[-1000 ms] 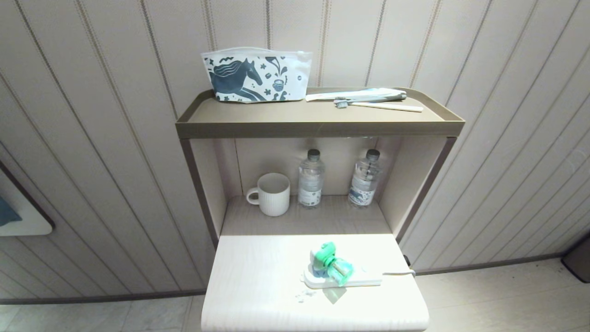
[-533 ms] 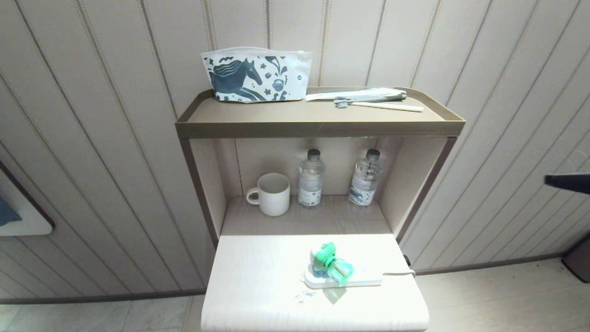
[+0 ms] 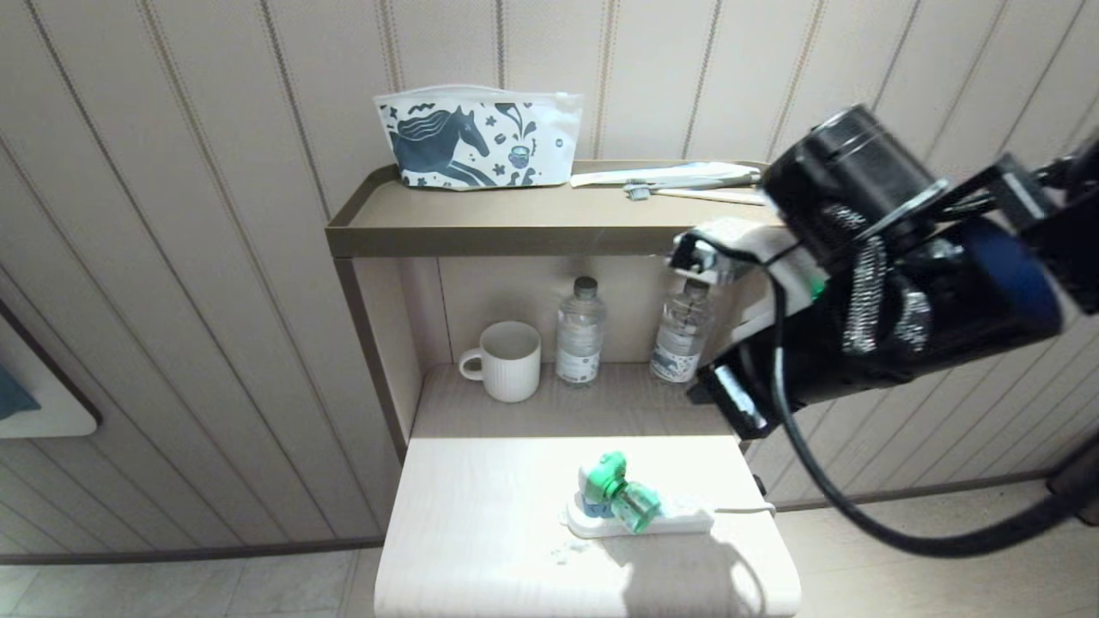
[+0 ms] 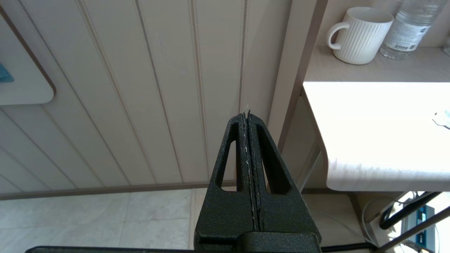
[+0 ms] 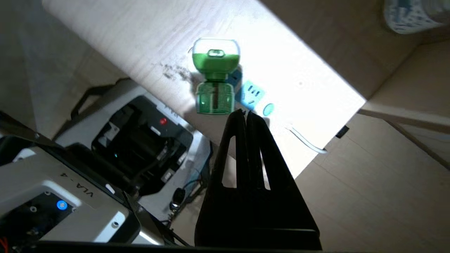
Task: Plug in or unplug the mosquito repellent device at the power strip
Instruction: Hold the socket with your left hand and unplug it with your right hand
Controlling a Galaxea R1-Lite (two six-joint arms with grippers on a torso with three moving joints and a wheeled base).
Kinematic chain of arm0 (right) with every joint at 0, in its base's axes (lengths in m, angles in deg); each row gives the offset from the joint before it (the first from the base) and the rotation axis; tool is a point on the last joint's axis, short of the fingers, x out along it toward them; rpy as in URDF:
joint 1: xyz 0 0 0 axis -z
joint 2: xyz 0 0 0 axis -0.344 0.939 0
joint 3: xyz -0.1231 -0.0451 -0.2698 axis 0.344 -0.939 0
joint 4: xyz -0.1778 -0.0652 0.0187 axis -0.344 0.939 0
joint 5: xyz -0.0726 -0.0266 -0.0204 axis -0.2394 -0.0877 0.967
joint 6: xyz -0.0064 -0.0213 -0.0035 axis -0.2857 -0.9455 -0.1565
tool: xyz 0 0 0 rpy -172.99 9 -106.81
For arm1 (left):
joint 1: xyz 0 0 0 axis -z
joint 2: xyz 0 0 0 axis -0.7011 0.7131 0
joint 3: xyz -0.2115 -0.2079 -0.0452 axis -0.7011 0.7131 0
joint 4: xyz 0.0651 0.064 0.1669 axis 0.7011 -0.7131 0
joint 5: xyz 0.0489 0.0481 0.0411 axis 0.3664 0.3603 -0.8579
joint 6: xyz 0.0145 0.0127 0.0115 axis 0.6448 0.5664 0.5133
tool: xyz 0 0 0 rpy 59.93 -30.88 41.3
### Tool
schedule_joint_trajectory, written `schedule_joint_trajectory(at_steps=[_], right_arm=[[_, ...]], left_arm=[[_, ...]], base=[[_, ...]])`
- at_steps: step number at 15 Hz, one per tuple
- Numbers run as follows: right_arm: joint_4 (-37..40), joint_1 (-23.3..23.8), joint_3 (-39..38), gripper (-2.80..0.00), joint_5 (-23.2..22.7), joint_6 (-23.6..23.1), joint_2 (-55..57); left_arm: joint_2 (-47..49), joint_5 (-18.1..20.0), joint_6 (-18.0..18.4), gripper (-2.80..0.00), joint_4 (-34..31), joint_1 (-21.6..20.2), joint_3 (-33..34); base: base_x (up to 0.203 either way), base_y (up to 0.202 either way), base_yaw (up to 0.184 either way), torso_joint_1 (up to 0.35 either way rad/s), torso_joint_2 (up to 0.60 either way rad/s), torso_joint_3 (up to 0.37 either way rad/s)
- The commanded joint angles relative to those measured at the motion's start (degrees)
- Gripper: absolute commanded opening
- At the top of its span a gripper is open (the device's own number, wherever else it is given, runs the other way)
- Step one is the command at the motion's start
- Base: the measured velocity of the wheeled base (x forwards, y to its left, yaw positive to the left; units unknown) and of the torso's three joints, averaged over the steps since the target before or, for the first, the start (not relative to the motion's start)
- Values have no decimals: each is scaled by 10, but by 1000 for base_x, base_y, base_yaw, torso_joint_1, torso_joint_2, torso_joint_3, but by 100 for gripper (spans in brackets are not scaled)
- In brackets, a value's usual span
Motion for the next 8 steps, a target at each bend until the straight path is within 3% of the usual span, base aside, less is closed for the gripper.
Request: schedule_joint_trajectory(at_steps=[1,4,5,8], right_arm=[[6,-24,5,-280,2,-16,65],[3,-26,-4,-280,4,-25,92],[2,-26,-2,0,6,-31,94],[3,-27,11,0,20,-46,104]], left_arm=[[1,0,0,-280,0,0,0],[1,0,-1,-280,0,0,0],[1,0,-1,-280,0,0,0],[1,0,-1,-280,0,0,0]], base=[[0,0,0,0,0,0],[0,0,0,0,0,0],[0,0,0,0,0,0],[0,0,0,0,0,0]])
